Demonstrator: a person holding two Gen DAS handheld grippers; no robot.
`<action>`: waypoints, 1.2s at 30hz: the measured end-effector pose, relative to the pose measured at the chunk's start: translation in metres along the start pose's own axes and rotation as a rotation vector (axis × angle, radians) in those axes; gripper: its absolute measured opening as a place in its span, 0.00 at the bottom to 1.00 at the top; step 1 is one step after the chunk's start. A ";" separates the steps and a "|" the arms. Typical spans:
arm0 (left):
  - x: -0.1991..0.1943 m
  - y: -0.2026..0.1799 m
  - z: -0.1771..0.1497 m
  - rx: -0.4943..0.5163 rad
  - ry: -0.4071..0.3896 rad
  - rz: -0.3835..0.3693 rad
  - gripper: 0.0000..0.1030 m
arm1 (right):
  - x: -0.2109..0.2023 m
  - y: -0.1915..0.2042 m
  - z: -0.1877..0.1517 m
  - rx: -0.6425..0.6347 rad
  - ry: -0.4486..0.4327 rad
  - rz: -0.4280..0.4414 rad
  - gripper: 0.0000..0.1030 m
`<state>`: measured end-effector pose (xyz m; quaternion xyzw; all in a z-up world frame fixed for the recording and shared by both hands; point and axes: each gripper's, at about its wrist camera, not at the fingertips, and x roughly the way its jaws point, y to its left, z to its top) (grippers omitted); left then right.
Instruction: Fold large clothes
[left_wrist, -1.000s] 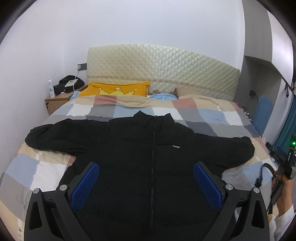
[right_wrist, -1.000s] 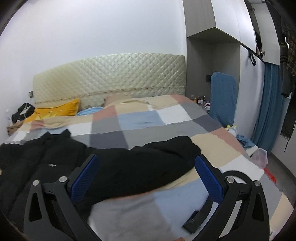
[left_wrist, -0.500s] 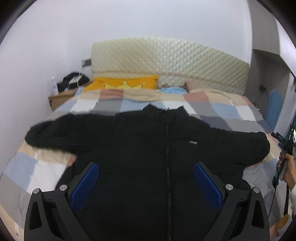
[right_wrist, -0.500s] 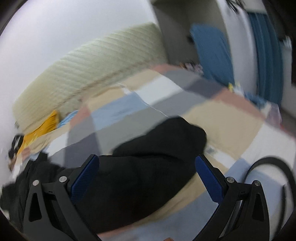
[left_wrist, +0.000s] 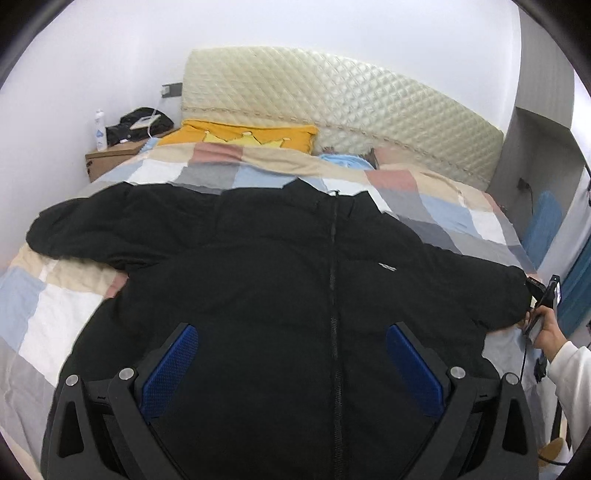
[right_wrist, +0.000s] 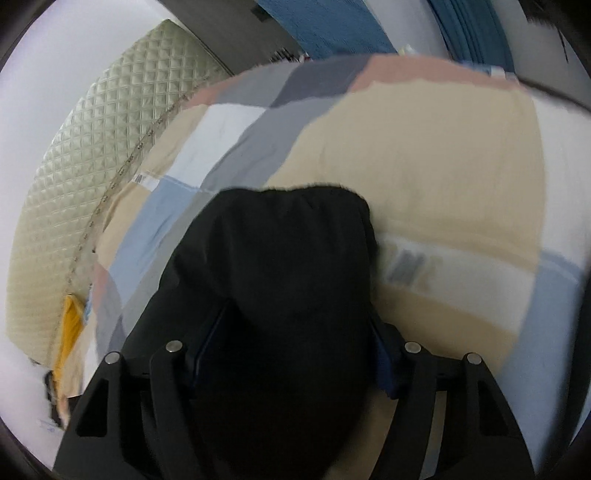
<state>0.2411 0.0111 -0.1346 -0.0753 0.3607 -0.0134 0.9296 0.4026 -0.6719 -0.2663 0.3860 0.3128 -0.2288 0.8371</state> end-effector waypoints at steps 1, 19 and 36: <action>0.000 0.001 0.001 0.004 -0.008 0.013 1.00 | 0.004 0.000 0.002 -0.007 -0.007 0.005 0.66; 0.015 0.019 -0.010 0.007 0.032 0.070 1.00 | -0.070 0.000 0.027 -0.083 -0.156 0.132 0.04; 0.024 0.024 -0.022 0.071 0.060 0.099 1.00 | -0.125 -0.028 0.026 -0.049 -0.192 -0.034 0.03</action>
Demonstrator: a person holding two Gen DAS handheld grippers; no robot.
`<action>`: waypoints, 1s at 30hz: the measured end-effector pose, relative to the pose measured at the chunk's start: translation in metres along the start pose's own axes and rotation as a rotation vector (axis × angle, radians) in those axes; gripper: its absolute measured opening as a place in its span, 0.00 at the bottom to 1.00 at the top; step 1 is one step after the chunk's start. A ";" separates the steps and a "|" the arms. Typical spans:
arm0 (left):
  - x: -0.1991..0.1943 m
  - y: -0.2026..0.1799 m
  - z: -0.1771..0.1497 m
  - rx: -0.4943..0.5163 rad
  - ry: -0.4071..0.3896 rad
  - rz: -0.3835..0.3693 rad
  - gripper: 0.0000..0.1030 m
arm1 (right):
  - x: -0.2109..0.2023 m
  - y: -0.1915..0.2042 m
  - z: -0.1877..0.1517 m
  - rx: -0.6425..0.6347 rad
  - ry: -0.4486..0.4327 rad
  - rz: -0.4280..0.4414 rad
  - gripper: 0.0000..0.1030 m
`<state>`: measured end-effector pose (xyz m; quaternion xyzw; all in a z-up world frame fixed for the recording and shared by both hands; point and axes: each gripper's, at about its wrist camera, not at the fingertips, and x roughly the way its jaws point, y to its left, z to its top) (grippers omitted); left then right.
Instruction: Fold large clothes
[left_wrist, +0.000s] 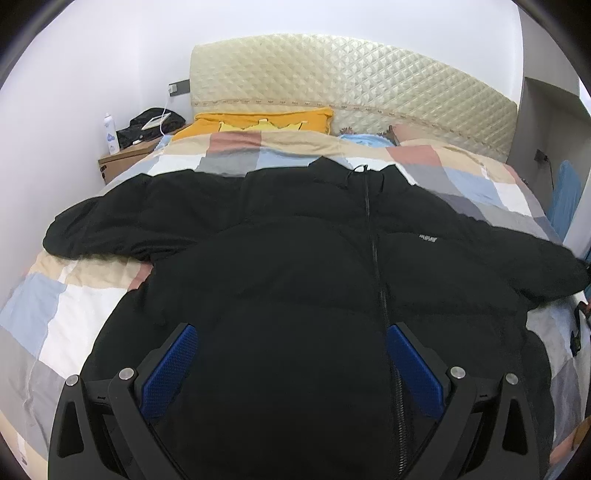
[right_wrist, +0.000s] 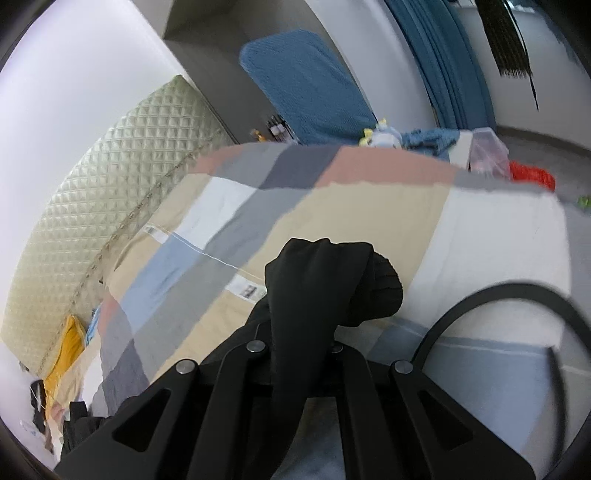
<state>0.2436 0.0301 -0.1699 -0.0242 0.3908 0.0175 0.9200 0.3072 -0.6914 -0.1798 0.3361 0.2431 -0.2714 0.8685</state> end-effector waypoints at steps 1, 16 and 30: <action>0.002 0.001 -0.002 -0.005 0.014 0.002 1.00 | -0.007 0.004 0.005 -0.019 0.003 -0.001 0.03; -0.032 0.014 -0.011 -0.022 -0.020 -0.031 1.00 | -0.159 0.110 0.041 -0.191 -0.126 0.096 0.03; -0.058 0.041 -0.003 0.022 -0.062 0.012 1.00 | -0.263 0.259 -0.002 -0.350 -0.267 0.182 0.04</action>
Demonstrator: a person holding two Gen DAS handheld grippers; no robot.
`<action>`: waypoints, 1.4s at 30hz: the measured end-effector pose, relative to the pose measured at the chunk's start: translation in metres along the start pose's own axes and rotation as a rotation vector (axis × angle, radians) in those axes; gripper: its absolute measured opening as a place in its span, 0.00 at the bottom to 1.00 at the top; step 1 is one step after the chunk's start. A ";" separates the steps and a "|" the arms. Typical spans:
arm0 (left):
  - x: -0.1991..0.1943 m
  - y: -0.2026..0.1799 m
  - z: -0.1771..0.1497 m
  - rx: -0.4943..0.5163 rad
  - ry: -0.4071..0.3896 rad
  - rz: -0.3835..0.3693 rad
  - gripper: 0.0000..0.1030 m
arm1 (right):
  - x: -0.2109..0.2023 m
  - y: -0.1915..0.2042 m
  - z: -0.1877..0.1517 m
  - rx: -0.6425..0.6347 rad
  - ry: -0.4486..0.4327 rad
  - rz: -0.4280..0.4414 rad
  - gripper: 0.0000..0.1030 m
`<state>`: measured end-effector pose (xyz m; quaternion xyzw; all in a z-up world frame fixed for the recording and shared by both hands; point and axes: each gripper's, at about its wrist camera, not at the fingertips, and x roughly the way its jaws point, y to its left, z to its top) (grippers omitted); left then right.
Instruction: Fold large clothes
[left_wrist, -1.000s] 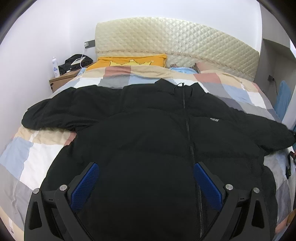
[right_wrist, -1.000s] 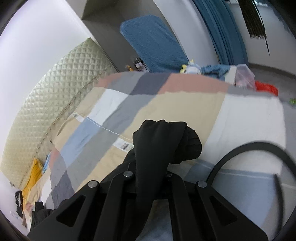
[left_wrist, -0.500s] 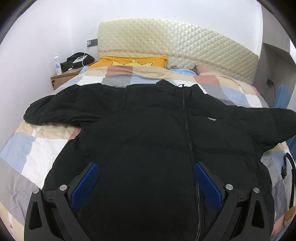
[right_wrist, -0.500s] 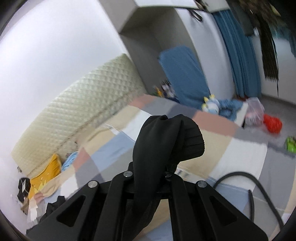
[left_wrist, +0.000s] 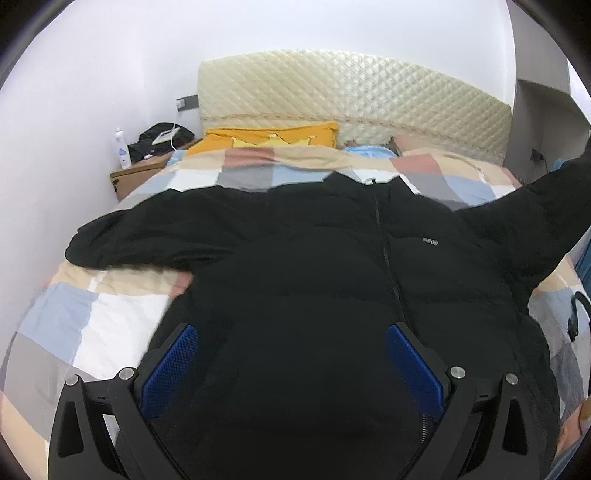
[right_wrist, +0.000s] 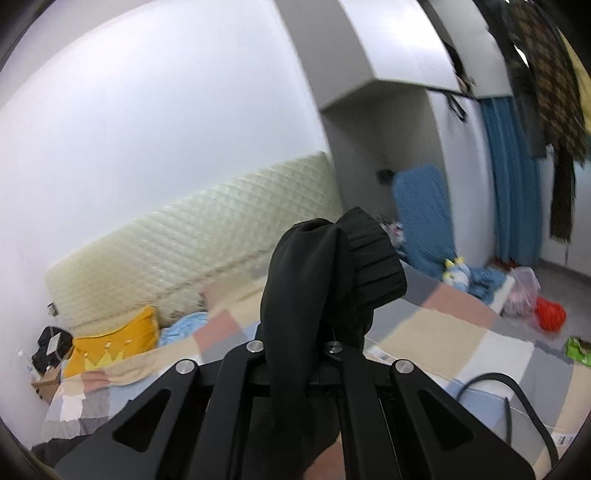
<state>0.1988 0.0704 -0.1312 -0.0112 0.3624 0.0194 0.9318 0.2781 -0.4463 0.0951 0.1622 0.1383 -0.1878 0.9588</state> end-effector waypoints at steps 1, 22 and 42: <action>-0.002 0.004 0.001 -0.010 -0.006 -0.001 1.00 | -0.006 0.016 -0.002 -0.007 -0.012 0.021 0.04; -0.020 0.074 0.005 -0.101 -0.098 0.136 1.00 | -0.031 0.294 -0.180 -0.257 0.119 0.463 0.04; -0.029 0.105 -0.001 -0.199 -0.169 0.056 1.00 | 0.026 0.377 -0.407 -0.411 0.465 0.598 0.06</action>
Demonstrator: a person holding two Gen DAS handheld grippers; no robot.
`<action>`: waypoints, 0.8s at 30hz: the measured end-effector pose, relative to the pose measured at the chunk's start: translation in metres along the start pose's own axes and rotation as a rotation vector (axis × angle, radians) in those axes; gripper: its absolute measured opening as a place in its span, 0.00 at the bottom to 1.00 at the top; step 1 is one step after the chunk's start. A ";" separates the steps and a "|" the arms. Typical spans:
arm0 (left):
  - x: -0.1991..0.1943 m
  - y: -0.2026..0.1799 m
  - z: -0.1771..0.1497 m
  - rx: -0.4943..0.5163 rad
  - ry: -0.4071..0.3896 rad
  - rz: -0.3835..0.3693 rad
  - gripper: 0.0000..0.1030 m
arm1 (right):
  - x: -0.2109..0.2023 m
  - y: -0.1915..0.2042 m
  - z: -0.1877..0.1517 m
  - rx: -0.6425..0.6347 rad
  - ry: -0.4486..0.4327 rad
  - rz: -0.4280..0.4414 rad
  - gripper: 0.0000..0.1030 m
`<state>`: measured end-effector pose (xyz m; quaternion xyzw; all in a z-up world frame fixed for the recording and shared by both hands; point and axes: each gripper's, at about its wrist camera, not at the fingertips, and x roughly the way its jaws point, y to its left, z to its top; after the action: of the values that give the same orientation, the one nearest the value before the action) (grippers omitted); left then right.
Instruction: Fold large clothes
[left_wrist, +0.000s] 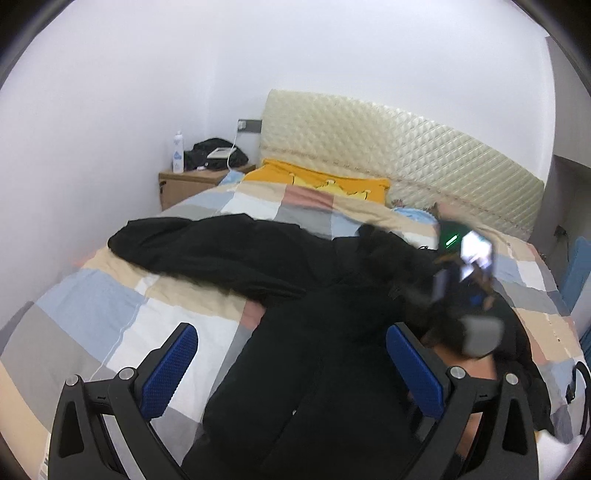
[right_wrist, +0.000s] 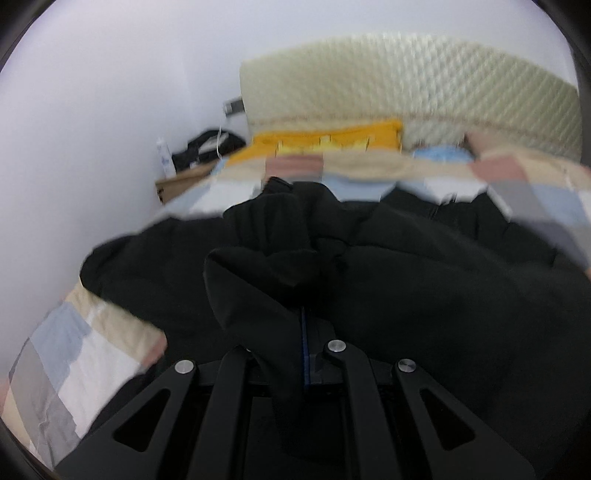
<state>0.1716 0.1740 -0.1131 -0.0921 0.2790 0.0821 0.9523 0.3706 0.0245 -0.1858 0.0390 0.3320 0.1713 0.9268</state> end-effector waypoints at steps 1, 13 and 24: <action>0.001 0.002 0.000 -0.012 0.001 -0.001 1.00 | 0.009 0.003 -0.007 -0.009 0.025 -0.001 0.06; 0.025 0.021 -0.005 -0.083 0.065 -0.011 1.00 | 0.038 0.009 -0.026 -0.064 0.168 -0.014 0.12; 0.025 0.021 -0.005 -0.076 0.074 -0.020 1.00 | -0.023 0.023 -0.038 -0.226 0.199 0.127 0.83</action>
<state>0.1854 0.1960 -0.1334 -0.1338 0.3099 0.0798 0.9379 0.3236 0.0369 -0.1973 -0.0620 0.3978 0.2686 0.8751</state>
